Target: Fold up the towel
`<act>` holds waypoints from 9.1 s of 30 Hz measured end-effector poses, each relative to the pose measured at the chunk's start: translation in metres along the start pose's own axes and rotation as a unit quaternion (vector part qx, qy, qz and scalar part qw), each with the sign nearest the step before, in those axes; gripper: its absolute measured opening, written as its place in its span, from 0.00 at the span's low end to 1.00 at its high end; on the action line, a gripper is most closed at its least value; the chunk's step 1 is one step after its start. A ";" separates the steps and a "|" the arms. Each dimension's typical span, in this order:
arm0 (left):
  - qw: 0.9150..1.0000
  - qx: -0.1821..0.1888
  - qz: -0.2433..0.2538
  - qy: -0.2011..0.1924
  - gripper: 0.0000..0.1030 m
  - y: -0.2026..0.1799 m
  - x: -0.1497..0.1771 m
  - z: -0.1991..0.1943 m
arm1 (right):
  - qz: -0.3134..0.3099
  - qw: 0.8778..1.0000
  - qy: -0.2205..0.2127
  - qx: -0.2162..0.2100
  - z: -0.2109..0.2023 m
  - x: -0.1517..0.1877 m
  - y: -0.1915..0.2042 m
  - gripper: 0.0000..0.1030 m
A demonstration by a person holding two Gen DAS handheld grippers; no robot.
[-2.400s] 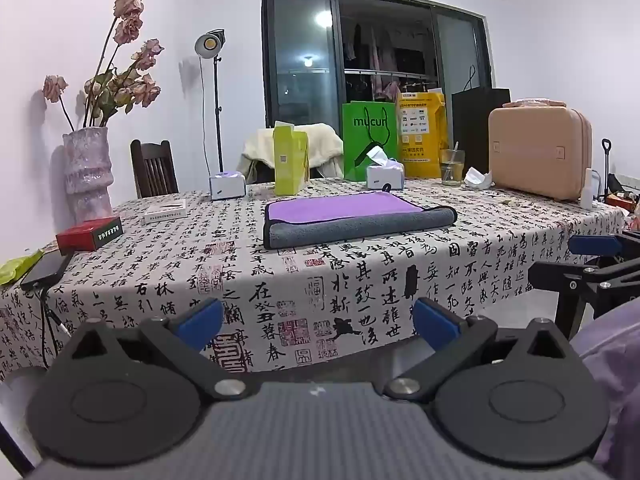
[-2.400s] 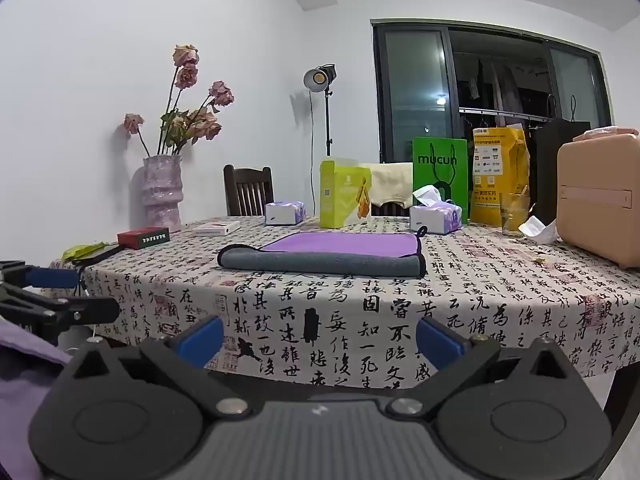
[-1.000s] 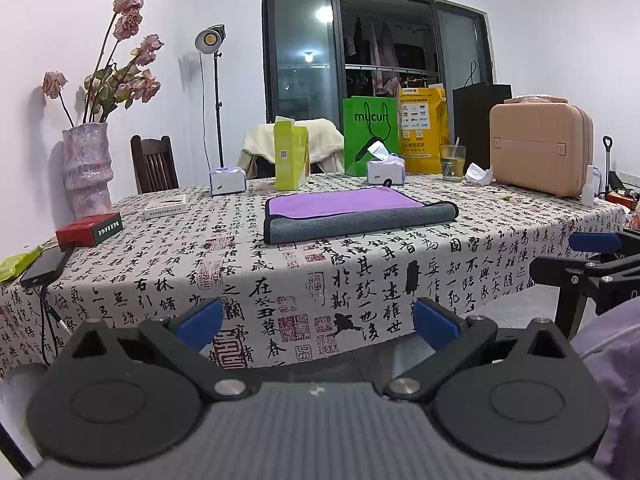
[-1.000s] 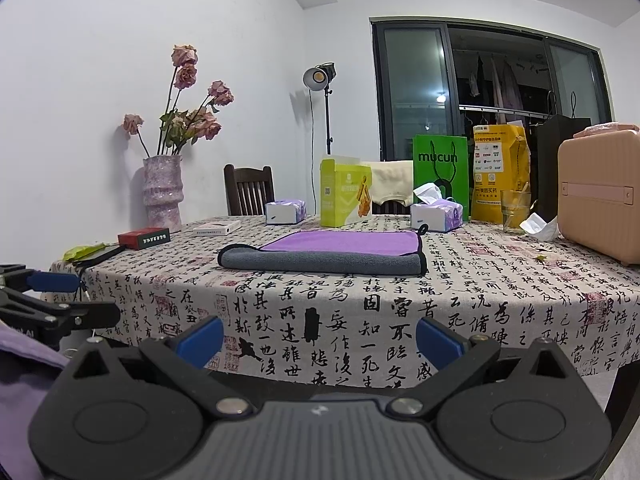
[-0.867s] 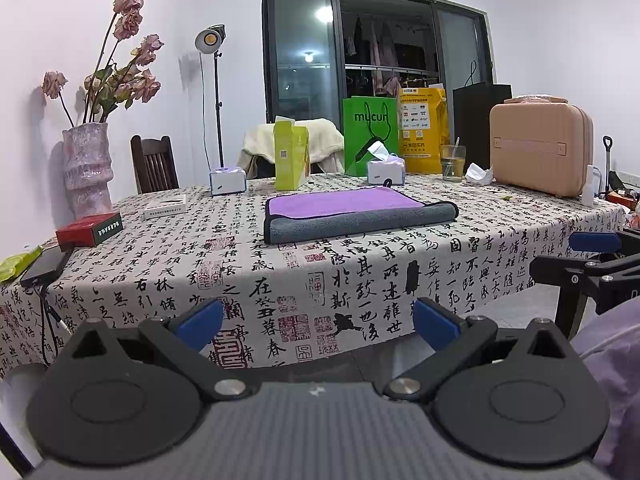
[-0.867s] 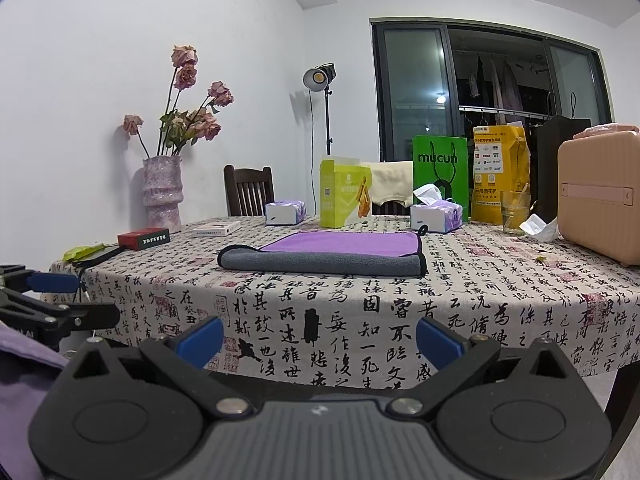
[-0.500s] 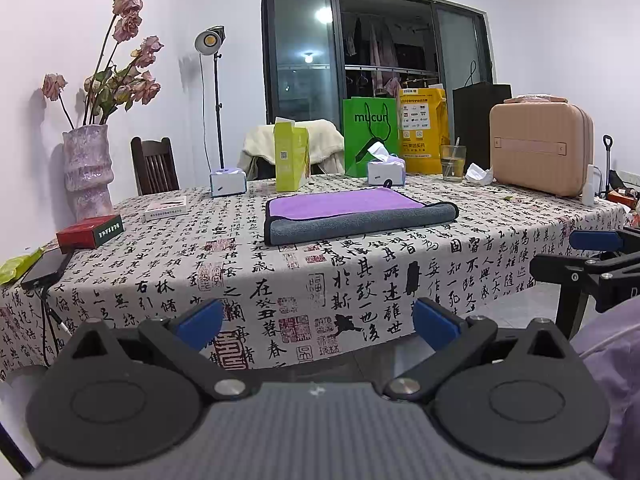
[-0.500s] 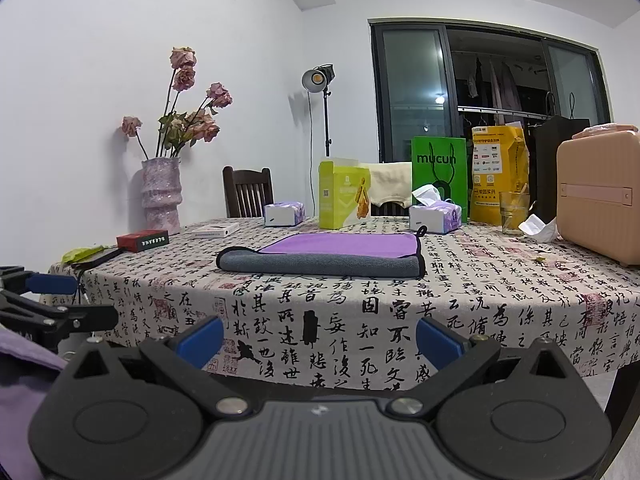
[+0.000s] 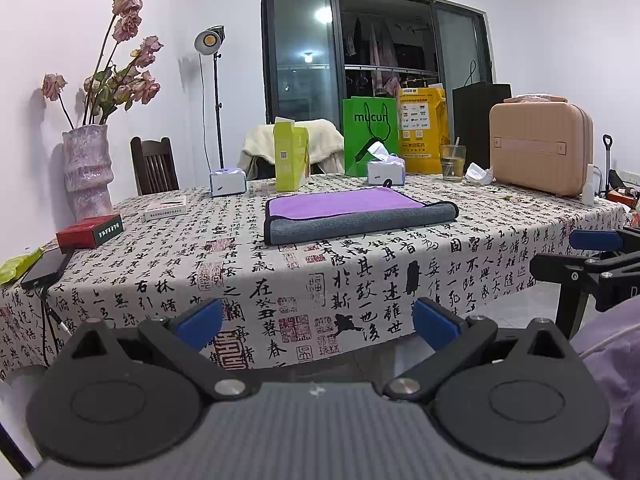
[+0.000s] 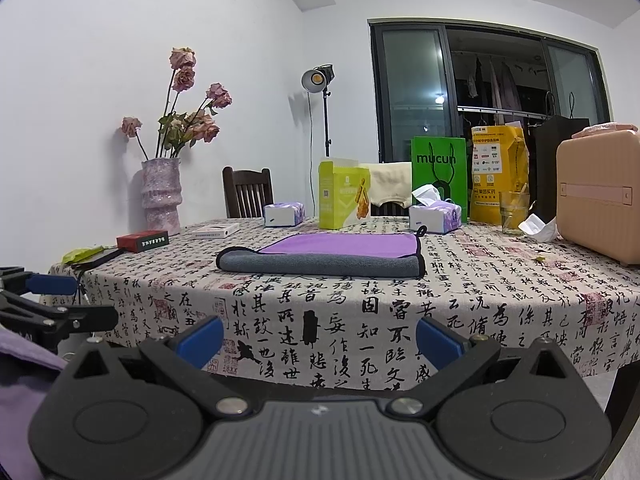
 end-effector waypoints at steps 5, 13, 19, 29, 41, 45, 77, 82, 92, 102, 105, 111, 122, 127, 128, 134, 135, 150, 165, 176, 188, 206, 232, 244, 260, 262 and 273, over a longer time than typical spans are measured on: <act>1.000 0.000 0.000 0.000 1.00 0.000 0.000 0.000 | 0.001 1.000 0.001 -0.001 0.001 0.001 0.000 1.00; 1.000 0.000 0.001 0.000 1.00 0.001 0.000 0.000 | 0.001 1.000 0.002 -0.001 0.001 0.002 0.000 1.00; 1.000 0.000 0.001 0.000 1.00 0.000 0.000 0.000 | 0.000 1.000 0.001 0.001 0.002 0.002 0.000 1.00; 1.000 0.003 0.016 0.000 1.00 0.004 -0.001 0.004 | -0.013 1.000 -0.016 0.003 0.001 -0.003 -0.003 1.00; 0.998 0.025 0.050 0.026 1.00 0.012 -0.003 0.039 | -0.026 1.000 -0.012 0.000 0.026 -0.010 -0.026 1.00; 0.998 0.026 0.043 0.032 1.00 0.019 -0.005 0.049 | -0.019 1.000 -0.003 0.008 0.036 -0.008 -0.034 1.00; 0.998 0.025 0.006 0.055 1.00 0.056 -0.048 0.147 | -0.015 0.999 0.033 0.020 0.138 -0.022 -0.065 1.00; 0.998 0.030 0.000 0.060 1.00 0.063 -0.056 0.166 | -0.015 0.999 0.035 0.020 0.156 -0.028 -0.070 1.00; 0.998 0.032 -0.011 0.060 0.94 0.075 -0.068 0.197 | -0.008 0.999 0.051 0.008 0.191 -0.039 -0.076 0.91; 0.994 0.045 -0.027 0.094 0.84 0.081 -0.078 0.229 | 0.010 0.996 0.084 0.011 0.226 -0.049 -0.083 0.80; 0.993 0.050 -0.037 0.101 0.80 0.083 -0.078 0.234 | 0.013 0.996 0.089 0.012 0.235 -0.052 -0.085 0.76; 0.990 0.065 -0.058 0.108 0.55 0.087 -0.084 0.244 | 0.006 0.994 0.111 0.000 0.255 -0.058 -0.086 0.53; 0.988 0.052 -0.070 0.128 0.29 0.095 -0.085 0.253 | 0.035 0.992 0.122 -0.027 0.266 -0.066 -0.091 0.46; 0.988 0.051 -0.067 0.128 0.23 0.095 -0.087 0.255 | 0.065 0.988 0.130 -0.043 0.270 -0.068 -0.096 0.53; 0.988 0.051 -0.066 0.128 0.22 0.095 -0.088 0.256 | 0.069 0.988 0.131 -0.045 0.270 -0.068 -0.097 0.53; 0.988 0.044 -0.066 0.134 0.20 0.096 -0.091 0.261 | 0.084 0.986 0.133 -0.053 0.276 -0.071 -0.100 0.53; 0.988 0.044 -0.065 0.135 0.20 0.097 -0.091 0.262 | 0.084 0.986 0.133 -0.054 0.277 -0.072 -0.101 0.53; 0.987 0.043 -0.061 0.141 0.15 0.094 -0.089 0.261 | 0.042 0.987 0.155 -0.024 0.276 -0.068 -0.103 0.12; 0.995 0.024 -0.008 0.099 0.05 0.086 -0.117 0.267 | -0.001 0.991 0.132 -0.023 0.279 -0.078 -0.092 0.05; 0.996 0.021 0.005 0.088 0.05 0.090 -0.135 0.281 | -0.012 0.993 0.117 -0.018 0.291 -0.092 -0.096 0.05; 0.995 0.020 0.004 0.095 0.05 0.097 -0.145 0.297 | -0.027 0.993 0.113 -0.017 0.312 -0.108 -0.099 0.05; 0.995 0.014 -0.020 0.101 0.05 0.114 -0.167 0.320 | -0.031 0.994 0.106 -0.023 0.338 -0.133 -0.106 0.05; 0.995 0.004 -0.017 0.097 0.05 0.128 -0.199 0.363 | 0.000 0.993 0.112 -0.030 0.388 -0.176 -0.128 0.05; 0.994 -0.001 -0.026 0.108 0.06 0.134 -0.205 0.392 | 0.018 0.991 0.131 -0.033 0.416 -0.180 -0.139 0.05; 0.984 0.007 -0.049 0.169 0.06 0.151 -0.201 0.466 | 0.065 0.981 0.181 -0.029 0.478 -0.171 -0.156 0.05; 0.982 0.009 -0.052 0.180 0.06 0.154 -0.196 0.476 | 0.069 0.979 0.192 -0.028 0.489 -0.167 -0.157 0.05; 0.975 0.018 -0.074 0.209 0.10 0.168 -0.176 0.502 | 0.081 0.967 0.239 -0.009 0.526 -0.145 -0.163 0.10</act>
Point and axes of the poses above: each gripper's, at about its wrist camera, not at the fingertips, and z roughly the way its jaws point, y to its left, x to its underside, the point moved 3 cm from there along z, roughly the way its jaws point, and after that the axes turned 6 degrees about x, right-handed, at the moved point
